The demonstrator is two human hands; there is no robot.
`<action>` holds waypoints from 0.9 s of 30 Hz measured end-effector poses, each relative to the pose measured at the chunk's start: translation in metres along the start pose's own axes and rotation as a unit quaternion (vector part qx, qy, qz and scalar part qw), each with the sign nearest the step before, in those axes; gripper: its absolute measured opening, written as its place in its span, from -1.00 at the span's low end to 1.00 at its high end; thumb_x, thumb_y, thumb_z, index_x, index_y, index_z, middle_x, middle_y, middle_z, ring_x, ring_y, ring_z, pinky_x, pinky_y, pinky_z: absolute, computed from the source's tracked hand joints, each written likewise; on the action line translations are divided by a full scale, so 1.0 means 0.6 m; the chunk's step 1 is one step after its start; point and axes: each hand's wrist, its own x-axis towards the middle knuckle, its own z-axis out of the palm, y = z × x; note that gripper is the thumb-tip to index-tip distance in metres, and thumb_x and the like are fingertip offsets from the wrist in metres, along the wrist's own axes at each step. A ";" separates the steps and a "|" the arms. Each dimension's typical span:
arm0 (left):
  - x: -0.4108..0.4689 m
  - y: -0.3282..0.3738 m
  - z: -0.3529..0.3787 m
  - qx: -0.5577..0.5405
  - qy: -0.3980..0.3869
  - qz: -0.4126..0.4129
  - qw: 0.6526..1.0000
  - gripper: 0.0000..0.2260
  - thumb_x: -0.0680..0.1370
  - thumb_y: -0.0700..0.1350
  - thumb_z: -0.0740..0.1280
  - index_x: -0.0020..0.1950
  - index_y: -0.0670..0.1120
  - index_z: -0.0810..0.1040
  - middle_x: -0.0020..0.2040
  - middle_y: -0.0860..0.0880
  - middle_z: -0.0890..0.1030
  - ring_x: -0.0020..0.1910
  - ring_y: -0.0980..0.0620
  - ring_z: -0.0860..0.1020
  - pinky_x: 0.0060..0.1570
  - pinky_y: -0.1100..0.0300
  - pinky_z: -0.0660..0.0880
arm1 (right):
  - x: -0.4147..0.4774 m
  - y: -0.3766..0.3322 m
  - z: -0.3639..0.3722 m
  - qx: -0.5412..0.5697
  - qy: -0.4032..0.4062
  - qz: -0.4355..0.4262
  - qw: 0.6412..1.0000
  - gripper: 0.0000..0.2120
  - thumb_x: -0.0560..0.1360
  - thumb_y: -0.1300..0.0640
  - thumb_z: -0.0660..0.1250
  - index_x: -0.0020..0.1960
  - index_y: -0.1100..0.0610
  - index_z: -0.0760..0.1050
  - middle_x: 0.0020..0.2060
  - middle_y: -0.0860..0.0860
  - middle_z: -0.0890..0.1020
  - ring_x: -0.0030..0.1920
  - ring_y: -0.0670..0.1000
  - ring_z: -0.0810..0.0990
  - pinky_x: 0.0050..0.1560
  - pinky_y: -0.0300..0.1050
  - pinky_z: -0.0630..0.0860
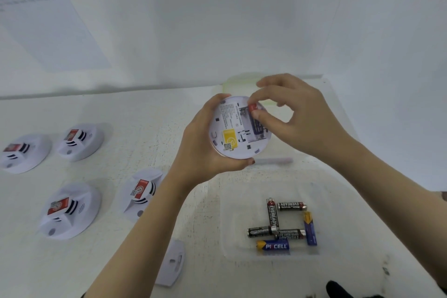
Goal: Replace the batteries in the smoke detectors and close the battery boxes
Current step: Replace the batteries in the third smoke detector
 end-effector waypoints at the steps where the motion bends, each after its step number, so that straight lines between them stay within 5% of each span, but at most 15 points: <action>1: 0.000 0.001 -0.001 0.000 0.003 0.001 1.000 -0.12 0.18 0.08 0.59 0.40 -0.13 0.32 0.24 0.00 0.52 0.20 0.01 0.52 0.14 0.08 0.54 | -0.001 -0.002 0.001 0.031 -0.006 0.020 0.999 -0.86 0.47 0.17 0.38 0.02 0.01 0.59 0.07 -0.08 0.58 0.07 -0.12 0.56 -0.06 -0.27 0.51; 4: 0.001 0.003 -0.004 -0.007 0.009 0.004 1.000 -0.15 0.19 0.04 0.61 0.38 -0.13 0.32 0.21 -0.01 0.53 0.17 0.00 0.53 0.11 0.09 0.56 | -0.005 -0.006 0.007 0.125 -0.033 0.064 0.990 -0.80 0.51 0.20 0.33 0.04 -0.08 0.53 -0.03 -0.21 0.61 -0.06 -0.09 0.66 -0.08 -0.05 0.61; 8: 0.003 0.002 -0.011 0.006 0.009 0.013 1.000 -0.13 0.19 0.04 0.61 0.38 -0.18 0.32 0.22 -0.04 0.53 0.17 0.02 0.53 0.12 0.16 0.54 | -0.007 -0.004 0.017 0.178 -0.022 0.054 0.982 -0.76 0.53 0.24 0.29 0.10 -0.06 0.51 0.00 -0.15 0.64 -0.01 -0.06 0.67 -0.07 0.14 0.59; 14: 0.001 0.001 -0.015 0.008 0.004 0.010 1.000 -0.12 0.19 0.04 0.61 0.39 -0.19 0.32 0.22 -0.05 0.53 0.17 0.04 0.52 0.13 0.20 0.53 | -0.009 -0.001 0.025 0.197 0.013 0.048 0.979 -0.79 0.49 0.24 0.33 0.04 -0.01 0.56 -0.09 0.02 0.68 -0.11 0.02 0.67 -0.16 0.17 0.59; 19: 0.001 0.003 -0.014 0.018 0.007 0.016 1.000 -0.14 0.18 0.06 0.60 0.37 -0.17 0.33 0.20 -0.02 0.54 0.15 0.04 0.53 0.11 0.24 0.53 | -0.010 0.000 0.031 0.156 0.023 0.032 0.987 -0.82 0.48 0.26 0.31 0.04 0.11 0.59 -0.11 0.01 0.67 -0.12 -0.06 0.65 -0.17 -0.09 0.61; 27: 0.002 0.010 -0.021 0.006 0.029 0.015 0.999 -0.23 0.17 0.08 0.57 0.30 -0.01 0.34 0.13 0.20 0.51 0.09 0.30 0.51 0.05 0.47 0.44 | 0.000 -0.002 0.050 0.154 0.055 0.024 0.986 -0.80 0.46 0.30 0.31 0.05 0.22 0.63 -0.14 -0.03 0.65 -0.16 -0.02 0.66 -0.18 -0.07 0.61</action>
